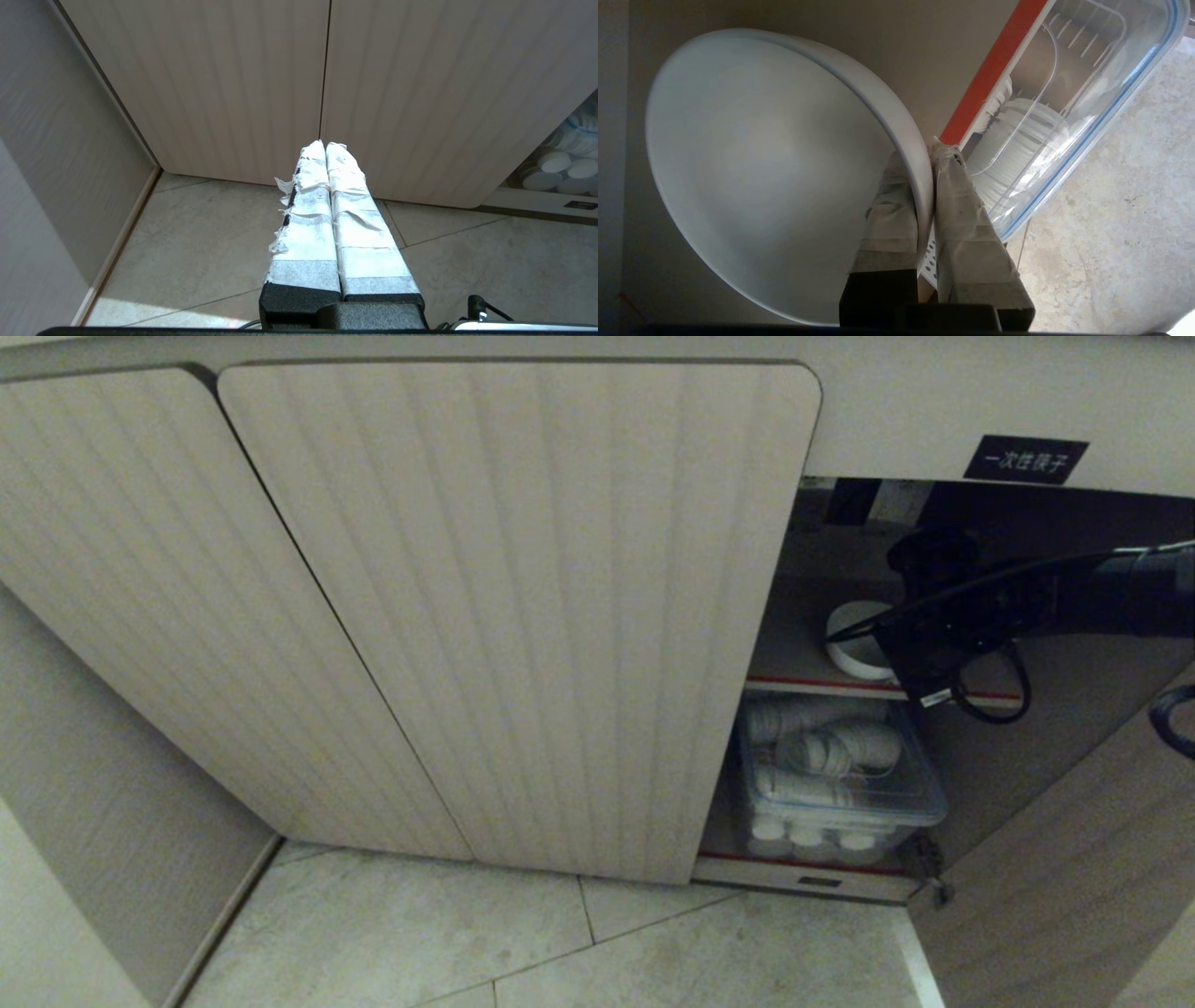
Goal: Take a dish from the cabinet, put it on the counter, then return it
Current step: Put it back into the cabinet
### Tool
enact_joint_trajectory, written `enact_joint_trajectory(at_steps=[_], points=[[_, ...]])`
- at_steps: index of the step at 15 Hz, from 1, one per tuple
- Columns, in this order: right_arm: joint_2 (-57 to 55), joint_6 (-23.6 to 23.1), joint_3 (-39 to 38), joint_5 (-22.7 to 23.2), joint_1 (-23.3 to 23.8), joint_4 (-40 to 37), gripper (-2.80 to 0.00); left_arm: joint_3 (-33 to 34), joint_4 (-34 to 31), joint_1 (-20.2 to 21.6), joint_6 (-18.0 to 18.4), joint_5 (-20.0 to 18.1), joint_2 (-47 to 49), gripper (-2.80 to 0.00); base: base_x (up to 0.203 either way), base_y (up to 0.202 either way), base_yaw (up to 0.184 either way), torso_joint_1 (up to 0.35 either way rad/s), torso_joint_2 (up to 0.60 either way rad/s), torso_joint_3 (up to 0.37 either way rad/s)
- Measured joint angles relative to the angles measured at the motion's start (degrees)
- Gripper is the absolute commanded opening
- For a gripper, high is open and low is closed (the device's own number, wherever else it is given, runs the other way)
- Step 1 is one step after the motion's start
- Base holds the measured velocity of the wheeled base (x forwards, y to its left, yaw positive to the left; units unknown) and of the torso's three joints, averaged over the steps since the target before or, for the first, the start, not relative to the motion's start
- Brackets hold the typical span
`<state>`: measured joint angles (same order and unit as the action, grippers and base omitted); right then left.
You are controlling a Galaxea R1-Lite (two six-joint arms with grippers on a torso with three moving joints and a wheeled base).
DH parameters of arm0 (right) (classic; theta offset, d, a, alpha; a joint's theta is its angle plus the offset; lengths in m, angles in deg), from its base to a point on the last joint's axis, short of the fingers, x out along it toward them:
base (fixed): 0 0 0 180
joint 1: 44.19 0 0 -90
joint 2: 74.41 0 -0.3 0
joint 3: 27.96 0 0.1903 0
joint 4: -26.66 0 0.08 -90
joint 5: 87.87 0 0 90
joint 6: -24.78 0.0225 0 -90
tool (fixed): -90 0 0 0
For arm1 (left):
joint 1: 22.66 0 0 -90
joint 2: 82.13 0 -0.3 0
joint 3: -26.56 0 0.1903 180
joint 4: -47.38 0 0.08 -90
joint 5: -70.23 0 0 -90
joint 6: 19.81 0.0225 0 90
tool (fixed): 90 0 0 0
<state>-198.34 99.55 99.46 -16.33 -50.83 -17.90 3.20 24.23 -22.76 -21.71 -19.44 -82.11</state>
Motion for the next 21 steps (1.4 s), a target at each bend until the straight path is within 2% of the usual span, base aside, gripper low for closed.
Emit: enact_joint_trajectory(at_steps=[17, 21], points=[[-1.01, -1.1, 2.51, 0.62, 0.3, -0.15, -2.8, -0.02, 0.0, 0.0, 0.01, -0.02, 0.0, -2.8, 0.0, 0.0, 0.0, 0.0, 0.0, 0.0], [-1.57, -2.65, 3.15, 1.12, 0.3, -0.51, -2.8, -0.02, 0.0, -0.01, 0.0, -0.02, 0.0, -2.8, 0.0, 0.0, 0.0, 0.0, 0.0, 0.0]])
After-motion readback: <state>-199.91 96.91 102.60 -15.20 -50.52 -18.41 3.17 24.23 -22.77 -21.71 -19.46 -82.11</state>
